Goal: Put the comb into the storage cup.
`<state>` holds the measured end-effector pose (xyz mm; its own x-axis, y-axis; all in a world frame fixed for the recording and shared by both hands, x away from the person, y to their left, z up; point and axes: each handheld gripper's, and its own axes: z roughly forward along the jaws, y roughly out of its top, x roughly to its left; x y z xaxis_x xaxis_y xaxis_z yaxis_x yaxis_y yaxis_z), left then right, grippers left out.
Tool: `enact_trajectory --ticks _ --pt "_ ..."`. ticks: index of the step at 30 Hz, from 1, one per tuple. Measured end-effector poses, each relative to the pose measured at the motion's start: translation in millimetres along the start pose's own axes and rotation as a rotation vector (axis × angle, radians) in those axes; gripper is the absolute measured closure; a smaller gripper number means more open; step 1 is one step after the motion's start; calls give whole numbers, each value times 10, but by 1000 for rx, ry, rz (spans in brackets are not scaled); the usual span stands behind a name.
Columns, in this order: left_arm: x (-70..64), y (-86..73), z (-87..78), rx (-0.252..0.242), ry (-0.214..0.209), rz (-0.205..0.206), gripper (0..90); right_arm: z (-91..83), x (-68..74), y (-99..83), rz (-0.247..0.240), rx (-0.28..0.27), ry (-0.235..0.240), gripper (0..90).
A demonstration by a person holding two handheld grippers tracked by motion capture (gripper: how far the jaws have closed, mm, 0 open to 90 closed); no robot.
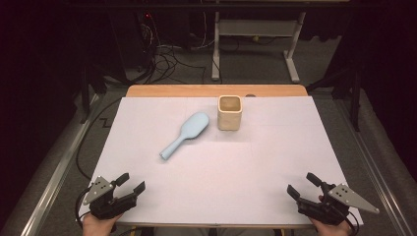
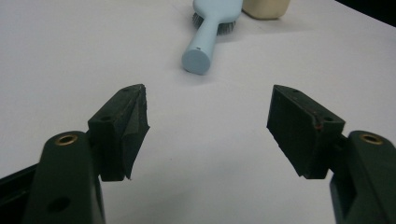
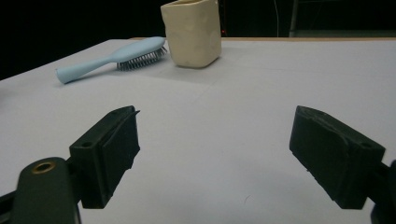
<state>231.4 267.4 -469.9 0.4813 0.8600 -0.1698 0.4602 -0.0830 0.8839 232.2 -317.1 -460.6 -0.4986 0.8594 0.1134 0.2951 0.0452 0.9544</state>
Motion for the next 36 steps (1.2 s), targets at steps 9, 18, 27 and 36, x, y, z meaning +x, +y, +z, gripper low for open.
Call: enact_trajectory --ticks 9,18,27,36 --pt "1 -5 -9 -18 -4 -11 281 -2 -2 -1 2 1 -2 165" --pt "4 -2 -14 -19 -3 -24 268 -9 -18 -2 7 -2 -2 165" --pt "-33 25 12 -15 -13 -2 222 -10 -27 -2 10 -1 3 165" --pt "-62 53 36 -25 -50 5 187 -10 -19 -2 3 0 1 166"
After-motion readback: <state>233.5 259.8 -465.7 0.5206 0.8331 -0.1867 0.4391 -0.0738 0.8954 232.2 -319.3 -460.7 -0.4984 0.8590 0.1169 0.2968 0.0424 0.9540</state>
